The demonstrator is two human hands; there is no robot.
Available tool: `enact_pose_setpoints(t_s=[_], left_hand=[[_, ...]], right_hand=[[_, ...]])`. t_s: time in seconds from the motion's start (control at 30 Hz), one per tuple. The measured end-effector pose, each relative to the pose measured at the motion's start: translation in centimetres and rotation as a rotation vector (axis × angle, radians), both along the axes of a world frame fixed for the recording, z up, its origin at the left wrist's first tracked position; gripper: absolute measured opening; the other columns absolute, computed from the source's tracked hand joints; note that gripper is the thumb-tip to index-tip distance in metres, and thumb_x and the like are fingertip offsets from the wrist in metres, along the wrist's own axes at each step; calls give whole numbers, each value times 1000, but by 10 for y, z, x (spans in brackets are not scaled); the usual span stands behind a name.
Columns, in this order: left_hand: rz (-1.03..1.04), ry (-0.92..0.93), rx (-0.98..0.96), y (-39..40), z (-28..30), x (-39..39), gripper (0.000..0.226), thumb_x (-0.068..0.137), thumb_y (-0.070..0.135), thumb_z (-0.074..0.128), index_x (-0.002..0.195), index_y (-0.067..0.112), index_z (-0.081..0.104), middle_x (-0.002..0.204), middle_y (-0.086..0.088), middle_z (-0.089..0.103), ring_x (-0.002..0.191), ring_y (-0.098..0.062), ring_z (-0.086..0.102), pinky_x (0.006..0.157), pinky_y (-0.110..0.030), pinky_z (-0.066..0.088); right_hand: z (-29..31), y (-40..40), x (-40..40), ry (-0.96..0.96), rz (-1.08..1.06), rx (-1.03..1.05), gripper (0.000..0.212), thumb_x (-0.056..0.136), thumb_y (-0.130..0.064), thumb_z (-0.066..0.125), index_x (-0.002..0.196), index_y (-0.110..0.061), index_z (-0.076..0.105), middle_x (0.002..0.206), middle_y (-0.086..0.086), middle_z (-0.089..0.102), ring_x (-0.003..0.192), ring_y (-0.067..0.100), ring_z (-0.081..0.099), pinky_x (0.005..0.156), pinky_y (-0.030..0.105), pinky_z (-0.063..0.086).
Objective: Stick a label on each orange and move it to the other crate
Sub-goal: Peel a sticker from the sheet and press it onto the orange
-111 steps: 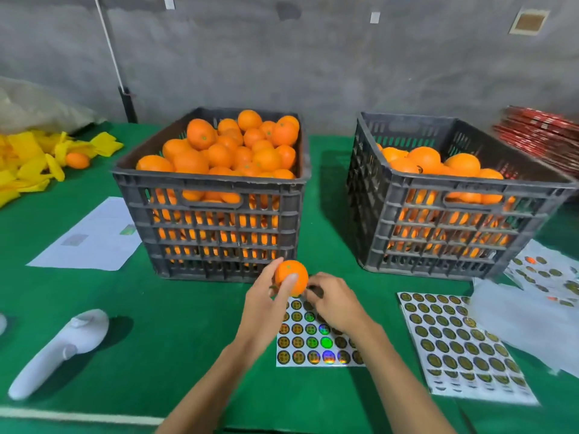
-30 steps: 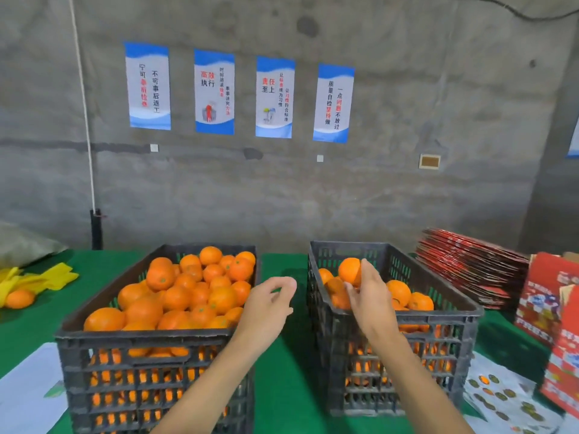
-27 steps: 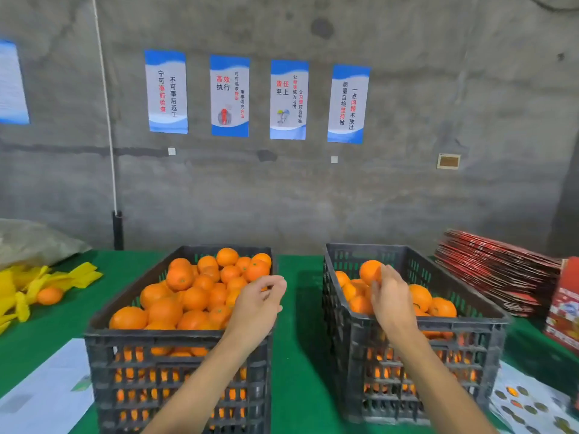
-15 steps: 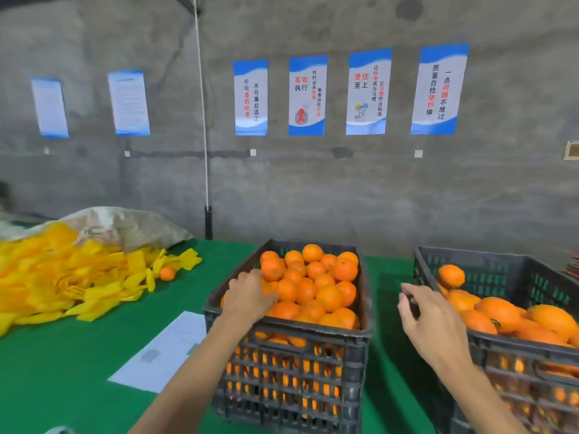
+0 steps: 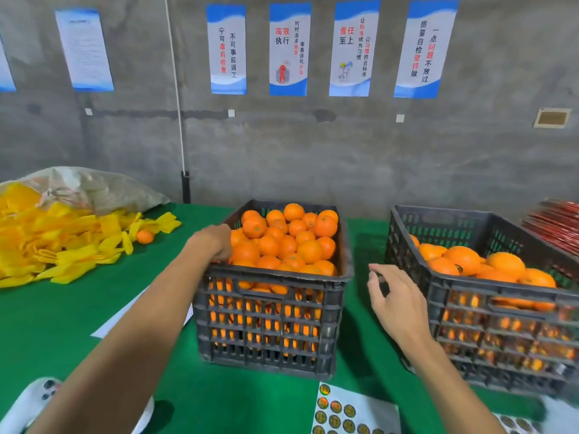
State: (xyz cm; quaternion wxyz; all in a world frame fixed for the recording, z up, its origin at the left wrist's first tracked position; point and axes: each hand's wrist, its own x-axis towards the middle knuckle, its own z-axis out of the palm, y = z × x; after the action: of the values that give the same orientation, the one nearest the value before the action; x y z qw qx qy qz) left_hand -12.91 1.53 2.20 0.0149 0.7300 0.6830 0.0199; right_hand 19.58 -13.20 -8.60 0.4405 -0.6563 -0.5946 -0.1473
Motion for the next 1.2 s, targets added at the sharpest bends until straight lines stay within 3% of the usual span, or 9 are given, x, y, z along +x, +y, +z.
enact_pose_setpoints(t_s=[0.1,0.23,0.37,0.47,0.63,0.8,0.97,1.07,1.2], left_hand=[[38,-129,190,-8,-13,-1,41,89,14,63,129,10,61,125,-22,62,121,-39,57,99,-46,53],[-51,-565,508,-43,-20,16,50,88,27,76,130,2,65,118,-28,68,120,-48,54,100,-49,47],[-236,-978,505,-100,-38,51,70,90,45,76,149,13,53,129,-6,68,113,-18,64,98,-35,51],[-335,-1082,476,-137,-68,71,68,90,50,74,150,26,52,121,20,56,117,-8,57,102,-28,46],[-365,-1140,499,-176,-129,84,65,89,44,77,147,26,55,128,14,53,123,-10,54,100,-16,41],[-310,-1117,134,-196,-202,98,66,91,56,68,151,35,47,127,7,54,109,4,56,90,-5,41],[-218,-1075,-124,-197,-253,102,60,99,58,54,150,27,49,132,5,61,116,-14,61,102,-35,50],[-136,-1215,-149,-203,-269,97,56,96,69,42,132,29,60,118,8,66,103,-14,69,94,-34,56],[-18,-1506,-298,-208,-272,98,33,105,51,47,127,29,56,128,-8,63,96,-19,77,79,-21,59]], right_hand=[[-16,-10,6,11,12,-31,25,99,-18,61,121,-16,71,113,-3,72,103,17,66,83,35,55],[-33,-14,1,18,26,-68,25,99,-19,60,121,-17,71,115,-5,72,104,15,66,85,31,53],[-49,-20,-11,75,54,-107,24,100,-20,59,121,-18,71,115,-7,71,104,12,65,85,31,55],[-70,-32,-20,99,101,-169,25,100,-18,59,122,-16,71,115,-6,71,104,13,66,90,35,56],[-112,-51,-31,171,155,-358,25,103,-16,56,123,-11,70,119,2,71,106,18,67,96,38,55],[-139,-55,-47,109,343,-597,27,102,-23,59,125,-16,70,115,-3,62,105,19,59,91,37,50],[-154,-49,-57,1,316,-709,23,92,-33,73,93,-11,66,96,-3,46,93,20,47,80,37,44],[-166,-47,-55,95,321,-685,32,92,-29,75,117,-9,74,98,1,48,96,19,46,90,34,44],[-167,-43,-55,207,272,-664,36,93,-28,74,125,-12,72,99,1,52,95,17,51,86,29,44]])
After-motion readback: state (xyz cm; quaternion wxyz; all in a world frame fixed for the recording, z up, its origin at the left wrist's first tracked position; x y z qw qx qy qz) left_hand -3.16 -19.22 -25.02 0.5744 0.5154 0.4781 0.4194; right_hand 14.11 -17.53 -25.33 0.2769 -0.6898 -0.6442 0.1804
